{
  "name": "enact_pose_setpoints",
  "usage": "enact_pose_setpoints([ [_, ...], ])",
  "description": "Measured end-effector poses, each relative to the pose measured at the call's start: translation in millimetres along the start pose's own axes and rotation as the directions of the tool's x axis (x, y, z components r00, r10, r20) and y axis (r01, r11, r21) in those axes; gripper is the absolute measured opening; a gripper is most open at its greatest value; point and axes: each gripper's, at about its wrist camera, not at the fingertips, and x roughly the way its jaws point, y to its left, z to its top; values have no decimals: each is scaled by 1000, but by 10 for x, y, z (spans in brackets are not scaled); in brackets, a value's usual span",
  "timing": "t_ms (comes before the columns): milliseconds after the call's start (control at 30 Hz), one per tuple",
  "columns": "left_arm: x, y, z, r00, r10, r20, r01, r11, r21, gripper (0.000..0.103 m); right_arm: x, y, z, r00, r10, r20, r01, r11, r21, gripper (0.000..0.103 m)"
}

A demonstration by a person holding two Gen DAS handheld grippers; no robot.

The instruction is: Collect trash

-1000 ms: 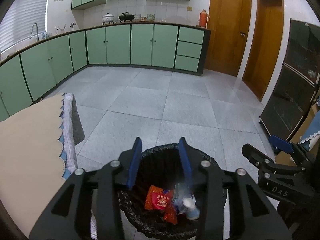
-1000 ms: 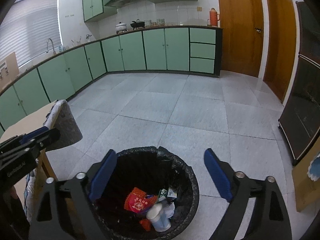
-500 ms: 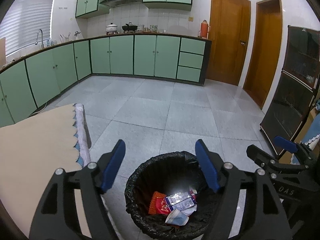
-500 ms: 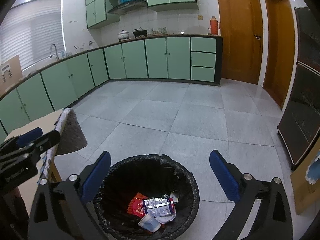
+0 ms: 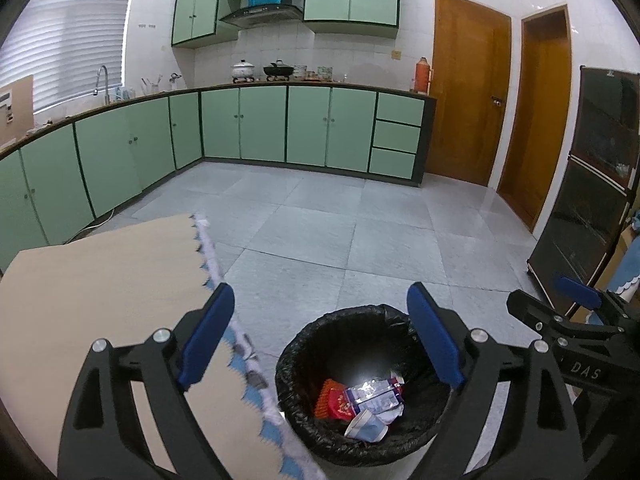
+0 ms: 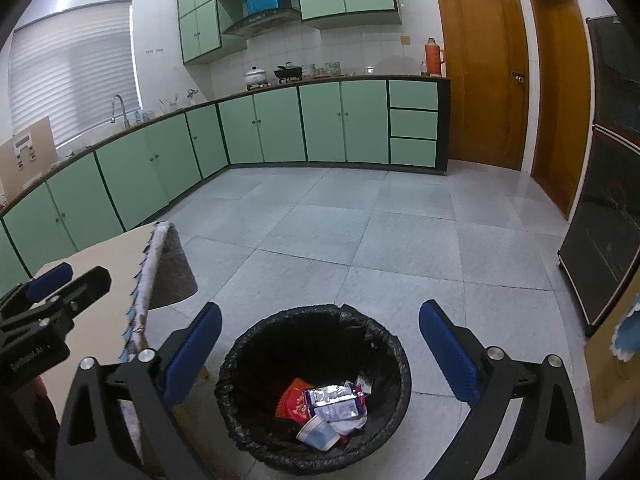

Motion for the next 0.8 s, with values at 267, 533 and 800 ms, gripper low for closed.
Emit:
enact_pose_setpoints([
  [267, -406, 160, -15, 999, 37, 12, -36, 999, -33, 89, -316, 151, -4, 999, 31, 7, -31, 1000, 0, 97],
  [533, -775, 275, 8, 997, 77, 29, -76, 996, -42, 91, -660, 334, 29, 997, 62, 46, -61, 998, -35, 97],
  [800, -1173, 345, -34, 993, 98, 66, -94, 994, -53, 91, -914, 431, 1, 994, 84, 67, -81, 995, -51, 97],
])
